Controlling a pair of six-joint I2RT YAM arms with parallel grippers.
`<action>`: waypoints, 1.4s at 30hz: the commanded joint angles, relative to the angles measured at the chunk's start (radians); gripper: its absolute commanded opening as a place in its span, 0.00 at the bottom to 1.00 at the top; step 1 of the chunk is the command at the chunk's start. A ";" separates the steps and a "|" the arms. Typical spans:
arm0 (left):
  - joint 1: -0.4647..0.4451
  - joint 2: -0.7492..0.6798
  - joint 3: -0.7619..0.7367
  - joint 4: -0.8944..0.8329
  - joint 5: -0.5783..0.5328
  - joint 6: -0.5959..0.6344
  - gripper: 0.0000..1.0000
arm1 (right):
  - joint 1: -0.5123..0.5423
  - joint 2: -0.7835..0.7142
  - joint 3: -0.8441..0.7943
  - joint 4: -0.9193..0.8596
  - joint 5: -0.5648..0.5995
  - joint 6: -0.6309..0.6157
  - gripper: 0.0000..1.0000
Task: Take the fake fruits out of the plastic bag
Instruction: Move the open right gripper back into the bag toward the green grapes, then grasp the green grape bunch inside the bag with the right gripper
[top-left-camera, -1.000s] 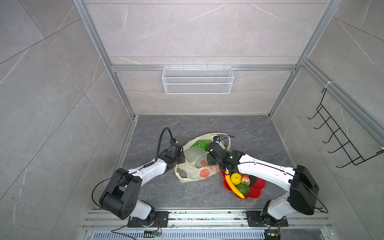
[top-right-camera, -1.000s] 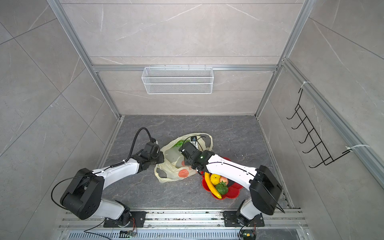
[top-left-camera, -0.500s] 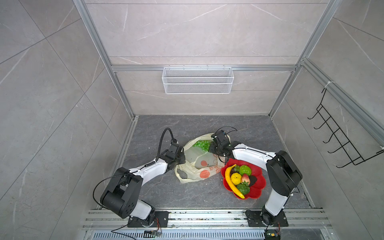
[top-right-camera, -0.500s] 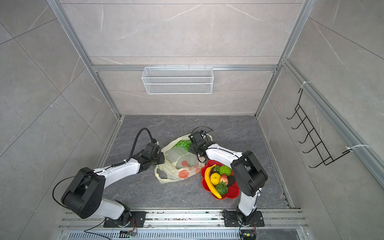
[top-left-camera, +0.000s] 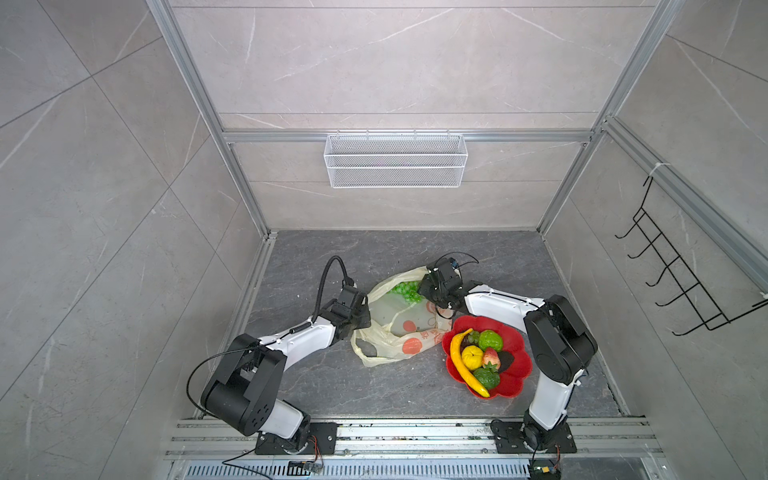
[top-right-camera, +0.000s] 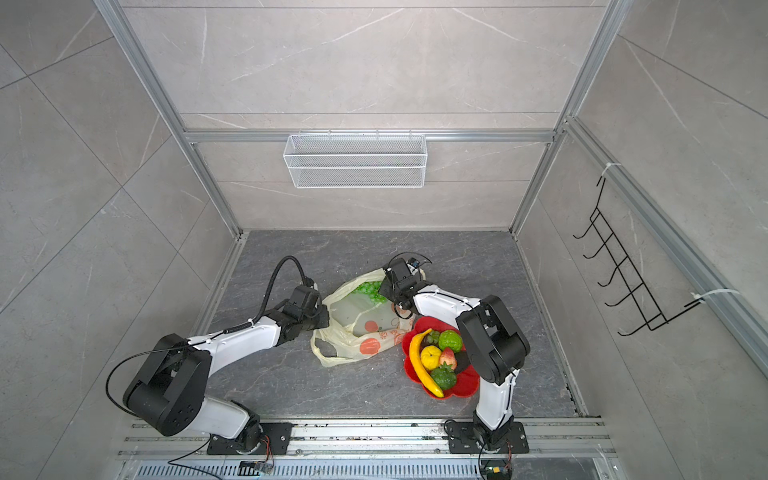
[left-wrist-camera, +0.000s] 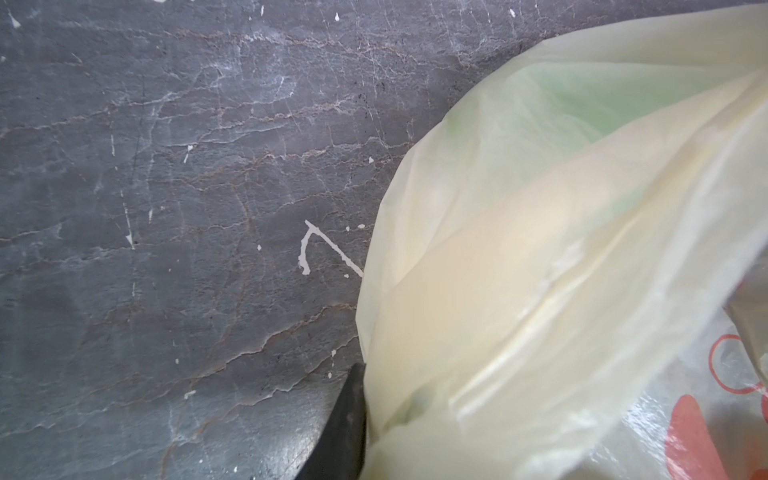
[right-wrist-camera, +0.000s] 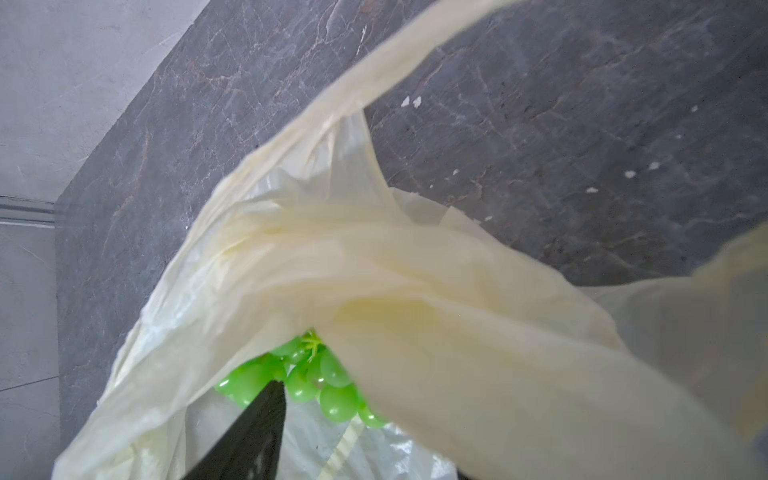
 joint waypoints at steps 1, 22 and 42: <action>-0.004 0.004 0.027 0.000 -0.003 0.016 0.18 | -0.013 0.031 -0.007 0.029 -0.013 0.060 0.72; -0.004 0.031 0.036 0.003 0.005 0.015 0.19 | 0.055 0.084 0.073 0.118 -0.102 -0.166 0.52; -0.004 0.017 0.033 0.000 0.004 0.017 0.19 | 0.075 0.131 0.114 0.089 -0.052 -0.193 0.60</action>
